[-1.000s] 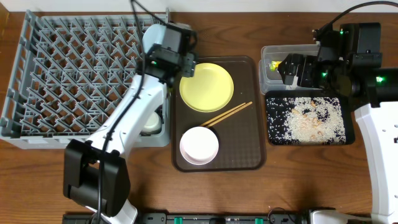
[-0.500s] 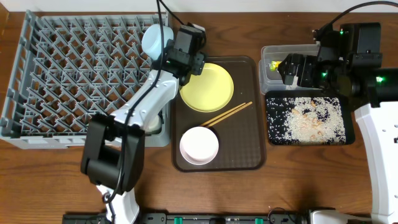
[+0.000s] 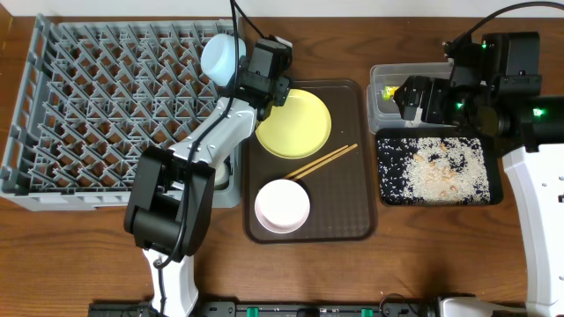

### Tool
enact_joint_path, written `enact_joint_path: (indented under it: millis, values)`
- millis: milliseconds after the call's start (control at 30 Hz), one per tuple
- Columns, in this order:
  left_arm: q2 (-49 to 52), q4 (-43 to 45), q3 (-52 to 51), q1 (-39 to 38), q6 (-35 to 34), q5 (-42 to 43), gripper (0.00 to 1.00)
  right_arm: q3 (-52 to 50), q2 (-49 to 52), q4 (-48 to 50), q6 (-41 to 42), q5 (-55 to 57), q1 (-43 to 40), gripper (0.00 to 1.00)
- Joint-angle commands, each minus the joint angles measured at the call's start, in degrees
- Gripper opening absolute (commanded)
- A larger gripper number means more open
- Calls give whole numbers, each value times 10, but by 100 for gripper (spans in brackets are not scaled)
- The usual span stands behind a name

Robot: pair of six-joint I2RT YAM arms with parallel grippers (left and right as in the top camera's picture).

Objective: Sort waste into correct bins and load items into the dishwasher
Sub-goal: 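Lower the light-blue bowl into a rack slot, standing it upright, then open the left gripper to release the bowl and raise it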

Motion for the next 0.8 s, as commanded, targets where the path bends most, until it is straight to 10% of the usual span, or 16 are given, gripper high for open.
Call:
enact_joint_path:
  millis: [0, 767]
  values:
    - [6, 10, 3, 9, 16, -28, 79, 1, 1, -1, 6, 1, -7, 99]
    - [5, 21, 3, 28, 18, -130, 79, 1, 1, -1, 6, 1, -7, 99]
